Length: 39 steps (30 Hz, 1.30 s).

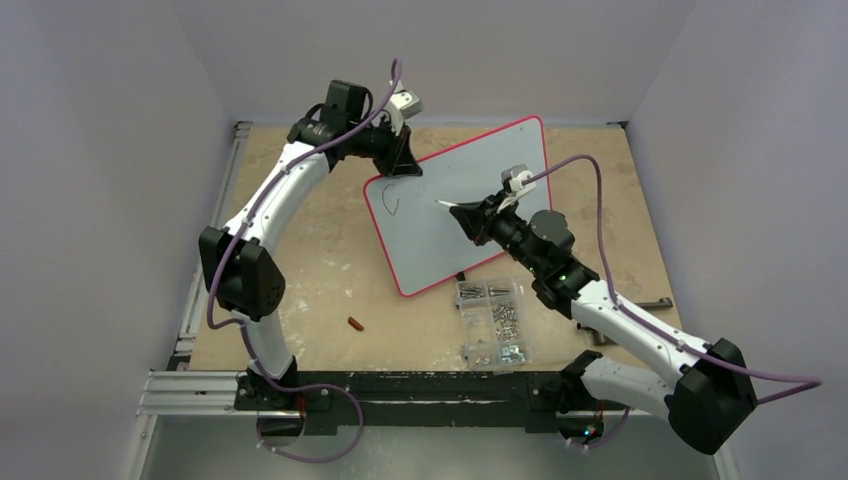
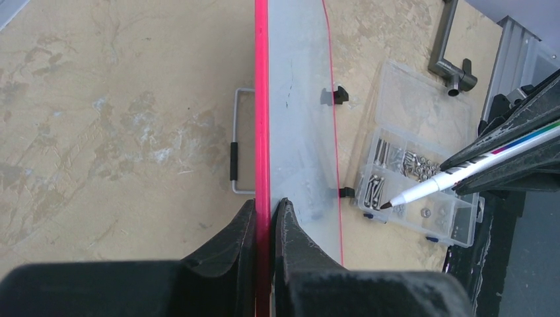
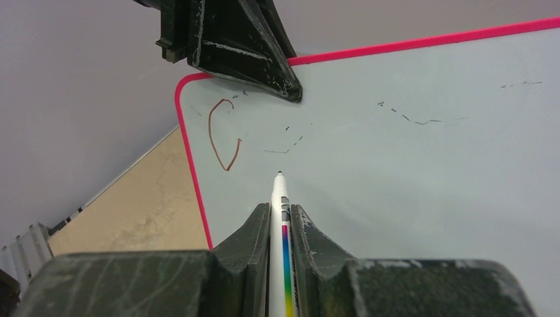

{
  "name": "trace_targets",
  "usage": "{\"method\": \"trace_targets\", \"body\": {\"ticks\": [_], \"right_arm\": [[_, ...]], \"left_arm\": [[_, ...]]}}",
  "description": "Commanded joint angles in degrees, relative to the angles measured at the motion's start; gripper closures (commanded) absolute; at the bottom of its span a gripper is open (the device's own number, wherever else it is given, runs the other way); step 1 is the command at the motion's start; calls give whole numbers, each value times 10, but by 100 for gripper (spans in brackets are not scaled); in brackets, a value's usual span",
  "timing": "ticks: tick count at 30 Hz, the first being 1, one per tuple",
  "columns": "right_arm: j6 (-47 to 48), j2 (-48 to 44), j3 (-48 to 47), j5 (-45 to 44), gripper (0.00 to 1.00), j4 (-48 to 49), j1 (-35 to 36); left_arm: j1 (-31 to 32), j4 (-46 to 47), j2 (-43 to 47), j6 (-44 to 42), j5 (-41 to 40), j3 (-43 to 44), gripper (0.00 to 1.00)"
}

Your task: Write a sentence on the whiteboard

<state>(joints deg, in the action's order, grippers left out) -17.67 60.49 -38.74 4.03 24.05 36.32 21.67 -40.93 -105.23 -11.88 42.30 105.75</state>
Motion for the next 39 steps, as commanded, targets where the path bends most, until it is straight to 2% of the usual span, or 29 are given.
{"method": "trace_targets", "body": {"ticks": [1,10,28,39], "right_arm": [[16,10,-15,27,100,35,-2],[15,32,-26,17,100,59,-2],[2,137,-113,88,100,105,-2],[-12,172,-131,89,100,109,-2]], "left_arm": [[8,-29,12,-85,-52,2,100],[18,-37,10,-90,-65,4,100],[26,-71,-3,-94,-96,27,100],[26,-78,-9,-86,-98,36,100]]}}
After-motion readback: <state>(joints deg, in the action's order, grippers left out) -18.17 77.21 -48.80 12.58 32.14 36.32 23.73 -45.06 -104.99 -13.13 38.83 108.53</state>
